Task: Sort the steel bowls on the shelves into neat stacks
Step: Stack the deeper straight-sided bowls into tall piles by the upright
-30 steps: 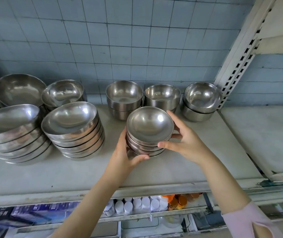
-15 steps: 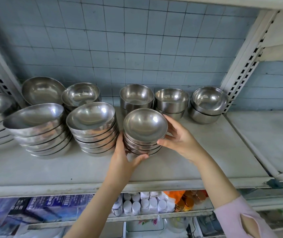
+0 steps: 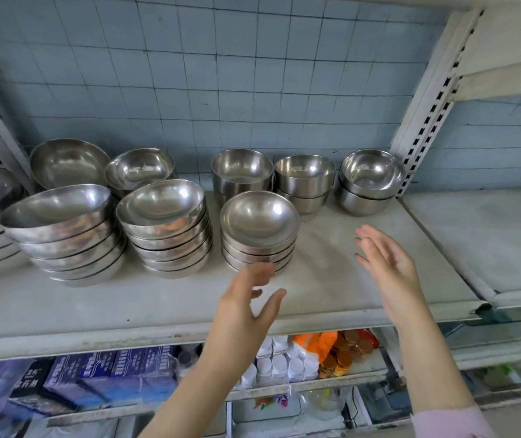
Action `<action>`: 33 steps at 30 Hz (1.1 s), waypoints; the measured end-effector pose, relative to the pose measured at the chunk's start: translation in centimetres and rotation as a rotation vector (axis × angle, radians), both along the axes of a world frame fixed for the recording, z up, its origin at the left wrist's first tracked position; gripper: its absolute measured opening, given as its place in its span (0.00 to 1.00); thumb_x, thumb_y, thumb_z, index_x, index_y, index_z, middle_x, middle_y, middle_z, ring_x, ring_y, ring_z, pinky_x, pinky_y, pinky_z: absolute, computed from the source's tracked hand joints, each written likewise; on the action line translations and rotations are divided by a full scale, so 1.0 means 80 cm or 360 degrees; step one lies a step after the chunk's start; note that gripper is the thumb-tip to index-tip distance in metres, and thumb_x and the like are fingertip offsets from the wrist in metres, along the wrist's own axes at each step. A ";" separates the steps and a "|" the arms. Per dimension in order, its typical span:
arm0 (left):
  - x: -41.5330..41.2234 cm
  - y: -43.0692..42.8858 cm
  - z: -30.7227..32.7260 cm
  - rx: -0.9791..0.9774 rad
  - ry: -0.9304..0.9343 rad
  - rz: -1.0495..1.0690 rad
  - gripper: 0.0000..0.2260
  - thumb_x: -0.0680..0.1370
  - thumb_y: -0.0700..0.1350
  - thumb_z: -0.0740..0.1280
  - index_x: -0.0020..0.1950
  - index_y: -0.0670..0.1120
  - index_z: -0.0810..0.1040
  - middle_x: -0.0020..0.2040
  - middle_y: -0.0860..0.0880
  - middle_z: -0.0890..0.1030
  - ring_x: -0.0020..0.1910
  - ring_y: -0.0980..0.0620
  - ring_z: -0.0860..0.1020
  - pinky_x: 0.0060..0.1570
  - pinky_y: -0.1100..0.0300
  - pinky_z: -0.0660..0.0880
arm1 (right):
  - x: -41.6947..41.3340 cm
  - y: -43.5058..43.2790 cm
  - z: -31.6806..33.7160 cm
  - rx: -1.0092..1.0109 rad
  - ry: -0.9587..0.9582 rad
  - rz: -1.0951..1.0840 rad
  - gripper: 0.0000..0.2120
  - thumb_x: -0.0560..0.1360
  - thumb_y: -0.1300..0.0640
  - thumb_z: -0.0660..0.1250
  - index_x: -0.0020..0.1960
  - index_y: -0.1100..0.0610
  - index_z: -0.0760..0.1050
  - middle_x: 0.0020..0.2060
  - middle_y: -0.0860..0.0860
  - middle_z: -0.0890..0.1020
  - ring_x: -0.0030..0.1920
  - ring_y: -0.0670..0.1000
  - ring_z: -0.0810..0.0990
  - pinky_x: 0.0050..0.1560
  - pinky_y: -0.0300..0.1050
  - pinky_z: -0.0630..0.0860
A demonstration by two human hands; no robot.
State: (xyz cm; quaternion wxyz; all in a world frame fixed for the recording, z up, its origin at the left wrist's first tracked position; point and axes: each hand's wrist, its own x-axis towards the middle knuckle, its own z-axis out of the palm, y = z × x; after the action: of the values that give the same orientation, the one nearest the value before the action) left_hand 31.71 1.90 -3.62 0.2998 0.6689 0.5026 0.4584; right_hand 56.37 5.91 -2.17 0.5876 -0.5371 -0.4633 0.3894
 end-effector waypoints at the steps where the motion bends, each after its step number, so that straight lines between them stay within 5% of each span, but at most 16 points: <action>1: 0.014 0.008 0.002 0.0003 0.0032 -0.0075 0.16 0.76 0.50 0.69 0.63 0.54 0.73 0.58 0.58 0.78 0.59 0.61 0.76 0.57 0.62 0.75 | 0.010 0.003 0.001 0.0007 0.0002 -0.0033 0.39 0.57 0.25 0.74 0.61 0.44 0.78 0.62 0.44 0.82 0.66 0.44 0.78 0.71 0.56 0.71; 3: 0.046 0.025 0.010 0.0033 0.0096 -0.0191 0.18 0.77 0.50 0.68 0.67 0.52 0.72 0.60 0.58 0.76 0.60 0.62 0.74 0.60 0.64 0.73 | 0.029 0.013 0.008 0.0028 -0.0004 -0.0056 0.40 0.57 0.26 0.75 0.63 0.46 0.76 0.62 0.42 0.81 0.65 0.41 0.77 0.71 0.53 0.71; 7: 0.110 0.066 0.020 -0.0019 0.0235 -0.0321 0.26 0.78 0.51 0.67 0.75 0.52 0.63 0.66 0.59 0.68 0.65 0.64 0.67 0.63 0.77 0.61 | 0.079 0.045 0.016 0.0034 -0.0061 -0.0064 0.29 0.70 0.43 0.75 0.67 0.47 0.72 0.64 0.43 0.78 0.62 0.36 0.77 0.72 0.53 0.70; 13: 0.206 0.157 -0.005 -0.0408 0.0107 -0.0214 0.37 0.76 0.53 0.70 0.78 0.49 0.52 0.77 0.48 0.61 0.75 0.52 0.62 0.71 0.56 0.63 | 0.147 0.132 0.021 -0.0059 -0.0372 -0.0061 0.40 0.74 0.55 0.74 0.79 0.51 0.56 0.78 0.47 0.62 0.76 0.47 0.63 0.63 0.39 0.66; 17: 0.260 0.217 -0.013 -0.0642 -0.0055 -0.0147 0.47 0.73 0.52 0.73 0.79 0.47 0.42 0.77 0.48 0.60 0.75 0.51 0.61 0.72 0.55 0.62 | 0.183 0.187 0.030 -0.0237 -0.0617 0.0195 0.60 0.60 0.40 0.81 0.81 0.44 0.48 0.80 0.42 0.55 0.79 0.46 0.57 0.73 0.48 0.65; 21: 0.287 0.260 0.001 -0.0548 -0.0233 -0.0072 0.43 0.69 0.46 0.78 0.76 0.47 0.56 0.68 0.53 0.70 0.66 0.56 0.70 0.60 0.66 0.66 | 0.202 0.223 0.049 -0.0251 -0.0839 0.0400 0.53 0.64 0.45 0.81 0.79 0.44 0.53 0.71 0.39 0.63 0.69 0.42 0.64 0.72 0.44 0.63; 26: 0.289 0.270 -0.008 -0.0427 -0.0396 0.0096 0.37 0.63 0.45 0.81 0.68 0.48 0.68 0.63 0.51 0.77 0.64 0.54 0.74 0.66 0.57 0.69 | 0.212 0.231 0.056 -0.0314 -0.0961 0.0469 0.62 0.51 0.29 0.79 0.78 0.37 0.52 0.78 0.45 0.61 0.76 0.51 0.64 0.75 0.58 0.65; 29: 0.278 0.249 -0.009 -0.0499 -0.0427 0.0034 0.37 0.64 0.42 0.81 0.68 0.51 0.66 0.62 0.51 0.77 0.63 0.51 0.76 0.66 0.53 0.71 | 0.218 0.210 0.054 -0.0321 -0.0825 0.0553 0.63 0.49 0.27 0.78 0.78 0.40 0.57 0.77 0.44 0.65 0.75 0.50 0.65 0.74 0.57 0.65; 33: 0.254 0.199 -0.012 -0.0577 -0.0345 -0.0049 0.39 0.65 0.42 0.80 0.71 0.53 0.65 0.61 0.56 0.79 0.56 0.61 0.79 0.59 0.64 0.74 | 0.227 0.166 0.038 -0.0254 -0.0710 0.0710 0.53 0.51 0.30 0.80 0.73 0.34 0.65 0.69 0.36 0.74 0.71 0.43 0.71 0.73 0.51 0.68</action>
State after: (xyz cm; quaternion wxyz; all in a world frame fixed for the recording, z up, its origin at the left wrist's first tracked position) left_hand 52.00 17.81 -4.60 0.4746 0.5582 0.5314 0.4252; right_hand 74.52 19.17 0.88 0.3278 -0.5388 -0.6548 0.4165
